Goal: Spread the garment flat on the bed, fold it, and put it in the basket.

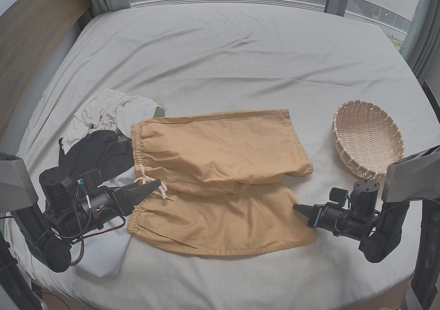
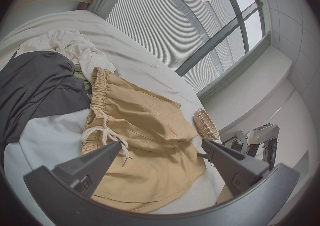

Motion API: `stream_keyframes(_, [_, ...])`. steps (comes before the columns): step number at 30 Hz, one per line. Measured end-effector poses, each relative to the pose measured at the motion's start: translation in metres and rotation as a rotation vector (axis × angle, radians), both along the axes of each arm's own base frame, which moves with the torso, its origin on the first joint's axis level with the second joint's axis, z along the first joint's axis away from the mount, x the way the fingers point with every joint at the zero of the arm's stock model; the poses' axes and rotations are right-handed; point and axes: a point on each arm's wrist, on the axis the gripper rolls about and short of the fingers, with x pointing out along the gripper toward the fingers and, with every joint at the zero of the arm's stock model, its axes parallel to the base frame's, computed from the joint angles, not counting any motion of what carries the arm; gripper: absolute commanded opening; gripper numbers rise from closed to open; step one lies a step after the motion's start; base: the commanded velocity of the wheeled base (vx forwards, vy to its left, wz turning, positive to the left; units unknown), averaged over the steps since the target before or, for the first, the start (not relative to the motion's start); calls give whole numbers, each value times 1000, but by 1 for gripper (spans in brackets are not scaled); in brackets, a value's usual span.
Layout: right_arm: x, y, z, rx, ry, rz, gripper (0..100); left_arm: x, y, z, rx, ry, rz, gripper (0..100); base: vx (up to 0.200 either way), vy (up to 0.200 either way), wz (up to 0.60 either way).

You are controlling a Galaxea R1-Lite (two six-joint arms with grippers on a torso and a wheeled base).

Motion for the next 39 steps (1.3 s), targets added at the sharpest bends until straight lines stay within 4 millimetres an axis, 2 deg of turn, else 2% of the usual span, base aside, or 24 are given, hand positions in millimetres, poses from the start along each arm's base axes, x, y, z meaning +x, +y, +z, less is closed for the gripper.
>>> stream_keyframes(10, [-39,-11,-5,-77,106,-5,0,-3,0,-3,3,19,-1,100,0,0,0])
stream_keyframes(16, [-52,-10,-7,-92,147,20,0,-6,1,-6,6,37,-1,100,0,0,0])
stream_keyframes(20, [-54,-6,-7,-94,149,40,0,-6,1,-7,7,41,-1,100,0,0,0])
stream_keyframes(21, [-54,-6,-7,-93,146,42,100,-6,1,-7,7,42,-1,100,0,0,0])
stream_keyframes(26, [-50,-3,-5,-86,125,46,100,-6,1,-8,8,44,-2,100,0,0,0])
stream_keyframes(35, [-31,4,3,-54,46,33,100,-6,1,-9,9,48,-2,100,0,0,0])
stream_keyframes(36, [-31,4,3,-54,45,35,0,-6,1,-9,9,49,-2,100,0,0,0])
stream_keyframes(39, [-31,7,3,-52,40,45,0,-6,1,-9,9,48,-2,100,0,0,0])
